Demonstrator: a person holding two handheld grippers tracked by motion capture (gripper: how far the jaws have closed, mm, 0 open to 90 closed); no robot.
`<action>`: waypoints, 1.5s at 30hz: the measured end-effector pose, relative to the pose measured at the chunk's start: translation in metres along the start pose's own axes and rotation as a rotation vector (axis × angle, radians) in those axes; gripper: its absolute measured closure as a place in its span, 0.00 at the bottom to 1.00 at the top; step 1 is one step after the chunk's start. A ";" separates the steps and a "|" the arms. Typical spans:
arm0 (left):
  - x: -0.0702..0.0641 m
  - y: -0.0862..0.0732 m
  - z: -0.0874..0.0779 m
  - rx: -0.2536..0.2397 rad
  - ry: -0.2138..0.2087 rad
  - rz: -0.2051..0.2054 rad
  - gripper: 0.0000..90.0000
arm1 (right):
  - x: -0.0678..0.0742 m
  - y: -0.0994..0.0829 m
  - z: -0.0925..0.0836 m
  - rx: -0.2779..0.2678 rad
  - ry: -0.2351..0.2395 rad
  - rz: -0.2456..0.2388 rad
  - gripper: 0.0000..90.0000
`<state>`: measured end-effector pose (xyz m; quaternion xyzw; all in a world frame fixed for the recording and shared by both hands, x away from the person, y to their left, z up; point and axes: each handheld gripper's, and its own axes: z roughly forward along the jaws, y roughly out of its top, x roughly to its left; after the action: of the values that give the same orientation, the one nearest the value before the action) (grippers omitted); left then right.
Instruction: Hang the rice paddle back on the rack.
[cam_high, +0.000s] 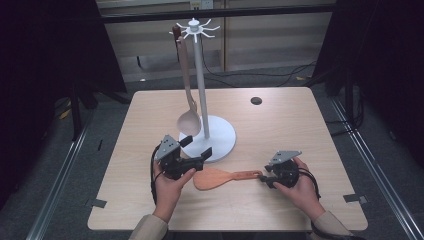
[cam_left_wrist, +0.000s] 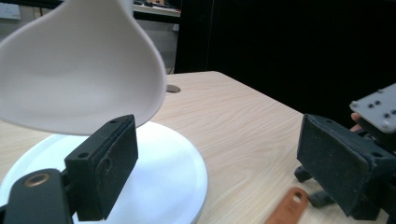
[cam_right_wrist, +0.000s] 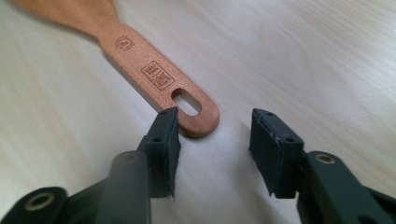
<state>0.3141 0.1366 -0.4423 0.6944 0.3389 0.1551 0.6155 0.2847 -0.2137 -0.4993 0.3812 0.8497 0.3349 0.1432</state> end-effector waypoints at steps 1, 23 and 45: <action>0.001 0.000 -0.002 0.000 0.001 -0.002 0.14 | -0.001 0.002 0.001 0.003 -0.027 0.012 0.69; -0.012 -0.016 0.003 0.125 -0.020 0.083 0.15 | 0.005 0.023 0.023 -0.033 -0.007 0.051 0.68; -0.047 -0.052 0.083 0.609 -0.213 0.326 0.32 | -0.010 -0.014 -0.027 -0.115 -0.043 0.160 0.18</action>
<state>0.3181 0.0435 -0.4985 0.9032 0.1885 0.0699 0.3792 0.2699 -0.2406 -0.4889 0.4463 0.7926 0.3852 0.1558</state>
